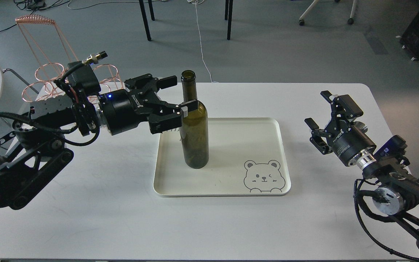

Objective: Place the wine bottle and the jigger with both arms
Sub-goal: 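Reach the left gripper to the wine bottle neck and close it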

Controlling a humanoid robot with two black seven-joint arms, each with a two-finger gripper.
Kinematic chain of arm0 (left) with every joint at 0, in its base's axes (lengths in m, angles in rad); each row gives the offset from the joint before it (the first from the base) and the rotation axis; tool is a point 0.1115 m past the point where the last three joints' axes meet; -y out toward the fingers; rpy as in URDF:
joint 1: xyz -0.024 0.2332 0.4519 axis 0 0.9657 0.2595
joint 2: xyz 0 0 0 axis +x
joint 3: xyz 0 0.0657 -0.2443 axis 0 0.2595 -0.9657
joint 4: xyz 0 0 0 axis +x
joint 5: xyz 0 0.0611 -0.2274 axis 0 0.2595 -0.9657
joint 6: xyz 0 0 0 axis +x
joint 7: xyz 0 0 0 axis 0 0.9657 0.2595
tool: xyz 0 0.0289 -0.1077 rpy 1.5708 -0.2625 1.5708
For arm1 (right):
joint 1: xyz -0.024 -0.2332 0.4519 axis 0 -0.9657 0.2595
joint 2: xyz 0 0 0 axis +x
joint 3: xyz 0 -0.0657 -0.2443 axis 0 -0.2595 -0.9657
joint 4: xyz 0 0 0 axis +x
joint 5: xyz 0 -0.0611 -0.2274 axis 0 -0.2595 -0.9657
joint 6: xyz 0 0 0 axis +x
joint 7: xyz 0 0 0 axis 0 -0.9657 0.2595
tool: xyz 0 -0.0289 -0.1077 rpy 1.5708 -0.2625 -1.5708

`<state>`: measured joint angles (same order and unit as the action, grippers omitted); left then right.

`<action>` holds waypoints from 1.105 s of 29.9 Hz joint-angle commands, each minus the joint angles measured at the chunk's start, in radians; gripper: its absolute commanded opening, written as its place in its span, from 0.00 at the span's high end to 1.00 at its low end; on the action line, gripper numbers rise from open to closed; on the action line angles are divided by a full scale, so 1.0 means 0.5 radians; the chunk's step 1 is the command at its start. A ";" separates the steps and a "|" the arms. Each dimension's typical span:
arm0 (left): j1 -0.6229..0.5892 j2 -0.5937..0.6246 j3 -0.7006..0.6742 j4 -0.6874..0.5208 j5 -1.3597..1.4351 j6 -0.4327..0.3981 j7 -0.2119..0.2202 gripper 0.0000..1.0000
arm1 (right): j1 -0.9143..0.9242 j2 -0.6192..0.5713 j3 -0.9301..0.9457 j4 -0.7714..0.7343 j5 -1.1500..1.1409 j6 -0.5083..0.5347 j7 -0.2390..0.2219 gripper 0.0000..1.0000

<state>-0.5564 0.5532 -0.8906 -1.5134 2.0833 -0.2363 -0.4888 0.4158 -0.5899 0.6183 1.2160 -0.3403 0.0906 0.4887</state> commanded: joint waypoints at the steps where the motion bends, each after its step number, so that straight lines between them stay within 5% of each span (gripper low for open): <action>1: -0.022 -0.029 0.005 0.023 0.000 -0.003 0.000 0.02 | 0.000 0.008 0.003 -0.002 0.000 0.000 0.000 0.02; 23: -0.166 -0.168 0.121 0.198 0.000 0.003 0.000 0.28 | -0.003 0.014 0.003 -0.002 0.000 -0.065 0.000 0.01; 33: -0.170 -0.171 0.125 0.207 0.000 0.003 0.000 0.90 | -0.003 0.014 0.003 -0.002 -0.010 -0.065 0.000 0.02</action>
<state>-0.6426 0.4680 -0.8288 -1.4132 2.0833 -0.2347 -0.4886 0.4142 -0.5829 0.6201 1.2149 -0.3442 0.0582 0.4887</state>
